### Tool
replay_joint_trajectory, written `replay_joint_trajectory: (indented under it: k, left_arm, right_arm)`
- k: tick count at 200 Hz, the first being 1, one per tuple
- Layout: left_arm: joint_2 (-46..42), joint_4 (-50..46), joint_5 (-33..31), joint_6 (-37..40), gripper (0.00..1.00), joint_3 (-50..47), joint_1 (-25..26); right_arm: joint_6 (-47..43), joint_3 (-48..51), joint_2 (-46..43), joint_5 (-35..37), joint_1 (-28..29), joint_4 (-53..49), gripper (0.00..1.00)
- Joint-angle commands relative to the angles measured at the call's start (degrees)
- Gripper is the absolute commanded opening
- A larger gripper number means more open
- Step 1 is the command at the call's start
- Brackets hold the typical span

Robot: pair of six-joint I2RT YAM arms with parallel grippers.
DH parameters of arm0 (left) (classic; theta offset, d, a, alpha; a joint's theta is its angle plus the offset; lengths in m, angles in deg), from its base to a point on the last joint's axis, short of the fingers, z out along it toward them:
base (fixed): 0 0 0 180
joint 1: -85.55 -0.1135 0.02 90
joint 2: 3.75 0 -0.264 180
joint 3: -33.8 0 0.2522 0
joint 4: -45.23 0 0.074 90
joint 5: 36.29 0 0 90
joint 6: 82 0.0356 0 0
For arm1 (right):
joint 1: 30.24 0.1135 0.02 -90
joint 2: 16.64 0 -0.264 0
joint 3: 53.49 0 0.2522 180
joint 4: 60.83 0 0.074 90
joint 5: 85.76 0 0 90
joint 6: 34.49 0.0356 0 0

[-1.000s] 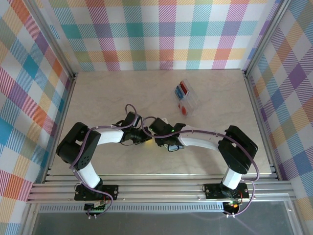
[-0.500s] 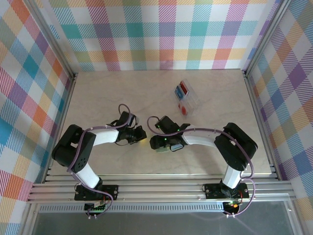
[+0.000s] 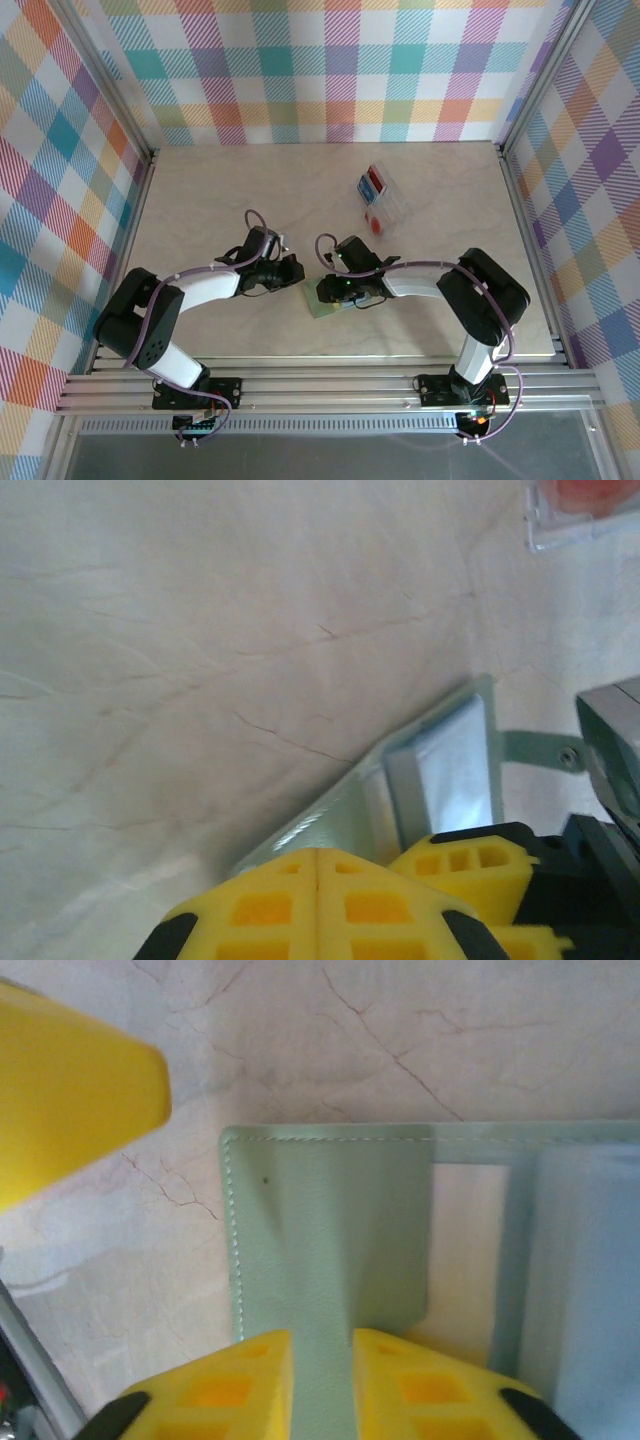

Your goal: Put the credit cards into the card holder

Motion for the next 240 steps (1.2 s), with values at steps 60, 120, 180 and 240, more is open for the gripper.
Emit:
replay_joint_trajectory:
  k: [60, 120, 180, 240]
  left_arm:
    - [6.7, -1.4, 2.7, 2.0, 0.00, 4.0, 3.5]
    - [11.3, -8.8, -0.7, 5.3, 0.00, 7.2, 3.4]
    - [12.9, -12.8, -5.1, 8.0, 0.00, 8.8, 3.5]
    - [13.9, -13.2, -6.3, 8.9, 0.00, 9.1, 3.5]
  right_arm:
    - [6.3, 0.4, 1.9, 1.3, -1.8, 6.1, 0.13]
    - [5.2, -1.0, -0.4, 5.2, -2.2, 3.6, 0.18]
    - [-3.5, -7.0, -5.2, 19.0, -2.2, -14.0, 0.42]
    - [-7.4, -9.9, -1.7, 28.5, -2.3, -20.9, 0.33]
